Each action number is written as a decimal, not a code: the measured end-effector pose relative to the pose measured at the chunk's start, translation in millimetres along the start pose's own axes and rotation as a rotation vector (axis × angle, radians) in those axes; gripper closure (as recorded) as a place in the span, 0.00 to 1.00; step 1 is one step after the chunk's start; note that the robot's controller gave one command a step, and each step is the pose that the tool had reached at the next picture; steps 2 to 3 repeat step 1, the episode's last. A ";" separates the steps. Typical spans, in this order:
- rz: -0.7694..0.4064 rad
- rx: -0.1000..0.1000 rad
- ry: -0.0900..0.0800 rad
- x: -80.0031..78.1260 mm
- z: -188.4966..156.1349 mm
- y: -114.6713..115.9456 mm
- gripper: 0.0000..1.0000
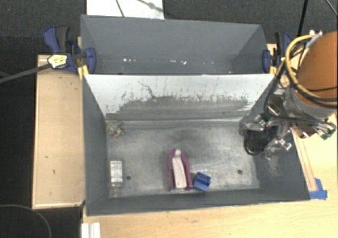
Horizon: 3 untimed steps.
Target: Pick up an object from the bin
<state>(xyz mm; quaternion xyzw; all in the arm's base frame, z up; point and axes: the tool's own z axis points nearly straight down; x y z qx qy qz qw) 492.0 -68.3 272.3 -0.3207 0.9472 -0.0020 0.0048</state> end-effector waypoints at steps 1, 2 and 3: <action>-0.338 -0.011 0.007 14.9 57.6 -10.4 1.00; -0.338 -0.011 0.007 14.9 57.6 -10.4 1.00; -0.338 -0.011 0.007 14.9 57.6 -10.4 1.00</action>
Offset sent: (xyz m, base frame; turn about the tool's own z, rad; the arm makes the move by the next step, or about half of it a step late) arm -0.0045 -0.0173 -0.0562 -0.3390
